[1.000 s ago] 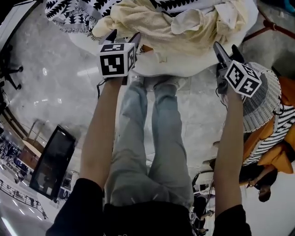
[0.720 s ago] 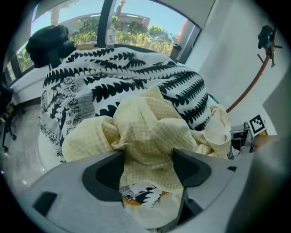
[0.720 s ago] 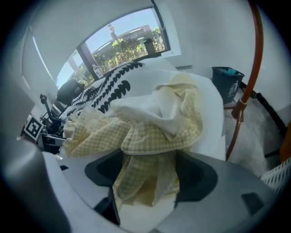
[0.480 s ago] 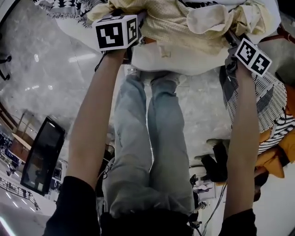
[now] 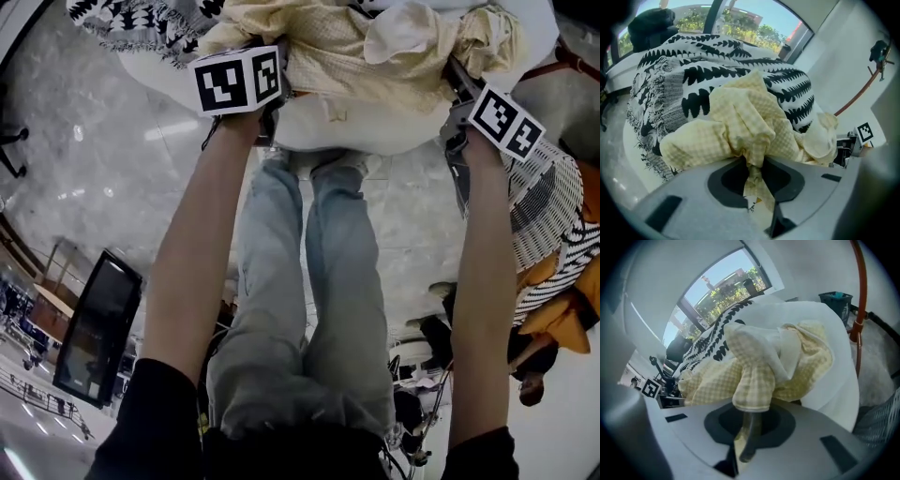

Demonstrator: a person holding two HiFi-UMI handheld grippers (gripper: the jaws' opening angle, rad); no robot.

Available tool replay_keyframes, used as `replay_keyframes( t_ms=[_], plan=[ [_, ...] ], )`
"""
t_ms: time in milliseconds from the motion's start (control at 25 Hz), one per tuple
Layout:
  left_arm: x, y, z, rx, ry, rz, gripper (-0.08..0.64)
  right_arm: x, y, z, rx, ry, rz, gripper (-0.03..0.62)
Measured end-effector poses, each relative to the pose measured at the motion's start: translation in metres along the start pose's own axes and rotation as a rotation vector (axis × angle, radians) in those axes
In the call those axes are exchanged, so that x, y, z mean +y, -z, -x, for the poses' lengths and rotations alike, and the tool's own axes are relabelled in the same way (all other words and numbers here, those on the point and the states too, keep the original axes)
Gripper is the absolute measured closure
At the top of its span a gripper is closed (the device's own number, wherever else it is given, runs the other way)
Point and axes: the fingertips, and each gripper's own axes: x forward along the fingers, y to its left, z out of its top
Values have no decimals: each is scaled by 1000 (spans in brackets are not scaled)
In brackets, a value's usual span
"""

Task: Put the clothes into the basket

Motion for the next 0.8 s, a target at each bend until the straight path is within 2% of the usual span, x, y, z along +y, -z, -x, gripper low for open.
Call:
replay_keyframes(
  t_ms=[240,440,640,800],
  plan=[
    [-28,-13,29,4,70,-68,485,47,-2,39,-62,-68,-13,555],
    [-69,-25,63,-17,113,-166,485,83,-11,92,-158,-98,-6,555],
    [-118,-46,94,-58,179,-276,485,98,-19,155,-296,-75,-34,555],
    [-166,-69,120,-107,250,-377,485,96,-29,210,-426,-25,-53,555]
  ],
)
